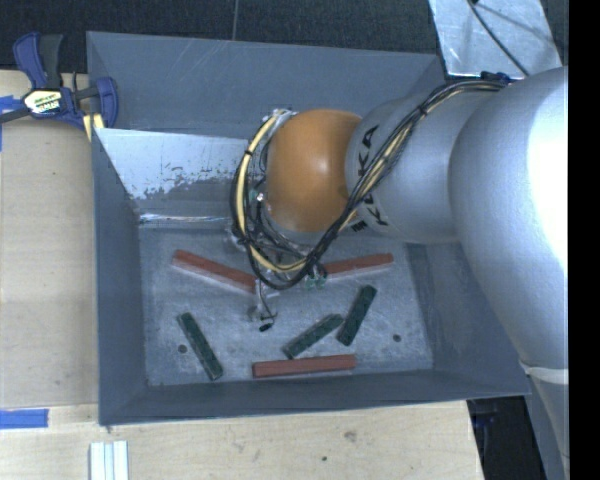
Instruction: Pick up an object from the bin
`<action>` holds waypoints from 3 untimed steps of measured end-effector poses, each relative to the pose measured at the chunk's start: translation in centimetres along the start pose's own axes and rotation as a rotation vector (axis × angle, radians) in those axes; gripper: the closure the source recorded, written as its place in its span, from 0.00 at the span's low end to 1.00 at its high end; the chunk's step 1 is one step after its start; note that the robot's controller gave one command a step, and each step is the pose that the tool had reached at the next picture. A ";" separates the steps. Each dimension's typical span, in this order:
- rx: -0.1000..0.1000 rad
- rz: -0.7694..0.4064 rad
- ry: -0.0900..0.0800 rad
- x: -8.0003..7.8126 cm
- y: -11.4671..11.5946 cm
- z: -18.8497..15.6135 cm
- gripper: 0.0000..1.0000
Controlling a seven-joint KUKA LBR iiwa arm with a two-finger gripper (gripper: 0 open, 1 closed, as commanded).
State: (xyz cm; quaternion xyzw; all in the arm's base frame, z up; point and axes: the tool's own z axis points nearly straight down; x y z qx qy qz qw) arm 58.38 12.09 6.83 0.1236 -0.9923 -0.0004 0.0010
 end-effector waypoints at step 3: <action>0.000 0.005 -0.006 -0.2 -0.1 -0.3 1.00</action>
Offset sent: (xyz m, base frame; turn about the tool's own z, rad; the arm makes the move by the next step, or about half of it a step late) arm 0.0000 0.0000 0.0000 0.0000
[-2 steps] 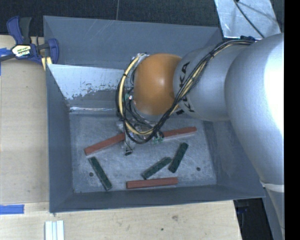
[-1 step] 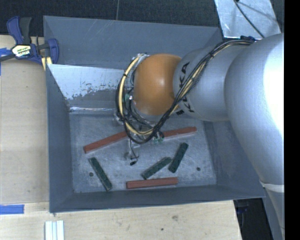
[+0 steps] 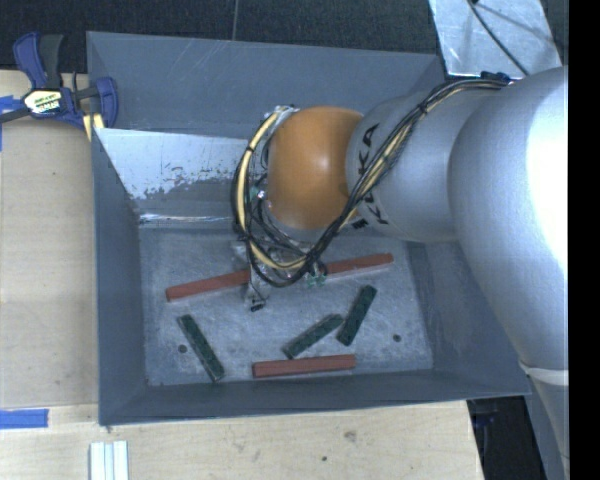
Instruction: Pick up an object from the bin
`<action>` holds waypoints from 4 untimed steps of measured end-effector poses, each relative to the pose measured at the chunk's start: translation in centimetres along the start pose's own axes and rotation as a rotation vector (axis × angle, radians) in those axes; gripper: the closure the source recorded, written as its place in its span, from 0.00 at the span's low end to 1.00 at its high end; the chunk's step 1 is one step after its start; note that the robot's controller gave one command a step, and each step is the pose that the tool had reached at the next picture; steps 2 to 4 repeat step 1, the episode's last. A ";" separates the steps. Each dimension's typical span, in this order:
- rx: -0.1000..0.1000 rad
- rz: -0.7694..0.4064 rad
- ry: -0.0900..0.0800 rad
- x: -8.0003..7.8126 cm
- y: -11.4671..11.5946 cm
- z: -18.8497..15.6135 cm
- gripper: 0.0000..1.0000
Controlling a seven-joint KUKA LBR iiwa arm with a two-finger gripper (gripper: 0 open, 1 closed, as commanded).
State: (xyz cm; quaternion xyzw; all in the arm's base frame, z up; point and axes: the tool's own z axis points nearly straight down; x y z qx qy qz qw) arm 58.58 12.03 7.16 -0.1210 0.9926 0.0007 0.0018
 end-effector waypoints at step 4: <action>0.002 -0.112 -0.009 -1.2 0.3 -16.3 1.00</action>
Offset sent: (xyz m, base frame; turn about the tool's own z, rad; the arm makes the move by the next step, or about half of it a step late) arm 0.0076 0.0050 0.1568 -0.1129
